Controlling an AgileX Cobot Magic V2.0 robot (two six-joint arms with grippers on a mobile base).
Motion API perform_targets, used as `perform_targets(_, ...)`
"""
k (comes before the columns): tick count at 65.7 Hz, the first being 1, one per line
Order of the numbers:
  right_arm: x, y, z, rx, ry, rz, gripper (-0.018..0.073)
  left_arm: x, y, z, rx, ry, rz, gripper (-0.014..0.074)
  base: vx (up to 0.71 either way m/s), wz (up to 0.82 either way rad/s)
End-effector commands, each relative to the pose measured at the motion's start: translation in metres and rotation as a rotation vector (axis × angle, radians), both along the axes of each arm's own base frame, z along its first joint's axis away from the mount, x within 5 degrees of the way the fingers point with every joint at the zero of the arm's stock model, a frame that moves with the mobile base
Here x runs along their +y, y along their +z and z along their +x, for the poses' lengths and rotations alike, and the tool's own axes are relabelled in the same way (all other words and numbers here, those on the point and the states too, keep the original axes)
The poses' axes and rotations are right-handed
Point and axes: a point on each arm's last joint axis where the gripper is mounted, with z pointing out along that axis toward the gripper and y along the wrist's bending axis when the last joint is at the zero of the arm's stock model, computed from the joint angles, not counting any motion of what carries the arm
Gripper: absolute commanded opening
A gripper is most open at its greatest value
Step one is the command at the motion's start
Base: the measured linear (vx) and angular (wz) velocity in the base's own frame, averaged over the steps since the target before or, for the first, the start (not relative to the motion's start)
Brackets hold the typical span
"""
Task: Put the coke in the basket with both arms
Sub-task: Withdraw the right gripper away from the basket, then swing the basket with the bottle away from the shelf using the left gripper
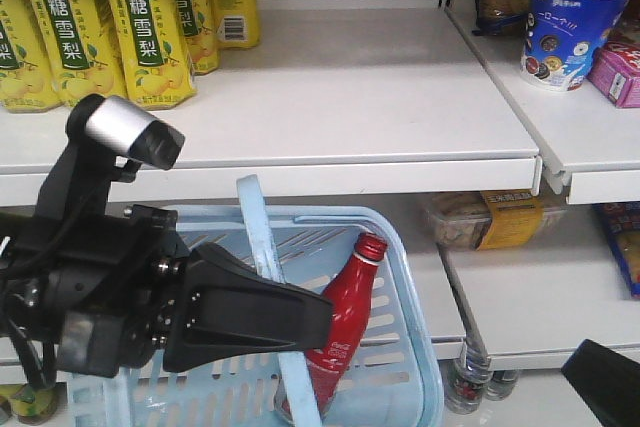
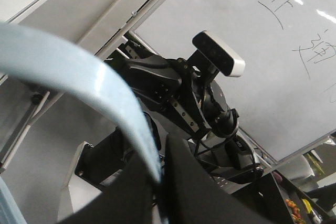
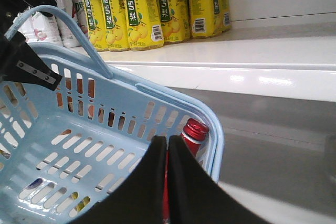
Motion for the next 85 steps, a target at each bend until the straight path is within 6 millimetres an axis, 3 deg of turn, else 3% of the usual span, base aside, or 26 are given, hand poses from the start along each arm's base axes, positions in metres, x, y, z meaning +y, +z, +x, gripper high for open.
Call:
perform_targets(1, -0.002, 0.008, 0.002, -0.018, -0.026, 0.002, -0.0005, 0.002, 0.029, -0.012, -0.033, -0.07, -0.171, -0.0006, 0.0, 0.0)
perform_targets(32, -0.002, 0.008, 0.002, -0.018, -0.026, 0.003, -0.0005, 0.001, 0.028, -0.002, -0.009, 0.001, -0.18, -0.0006, 0.0, 0.0)
perform_targets(43, -0.002, 0.008, 0.002, -0.018, -0.026, 0.003, -0.0005, 0.001, 0.021, 0.014, -0.168, 0.177, -0.12, -0.0006, 0.0, 0.0)
perform_targets(57, -0.002, 0.008, 0.002, -0.018, -0.026, 0.003, -0.0005, 0.007, 0.005, 0.029, -0.224, 0.389, -0.1, -0.0006, 0.0, 0.0)
perform_targets(70, -0.002, 0.008, 0.002, -0.018, -0.026, 0.003, -0.0005, 0.015, 0.002, 0.025, -0.456, 0.475, -0.101, -0.0006, 0.0, 0.0)
perform_targets(85, -0.002, 0.008, 0.002, -0.018, -0.026, 0.003, -0.0005, 0.036, 0.002, 0.02, -0.536, 0.698, -0.083, -0.0006, 0.0, 0.0)
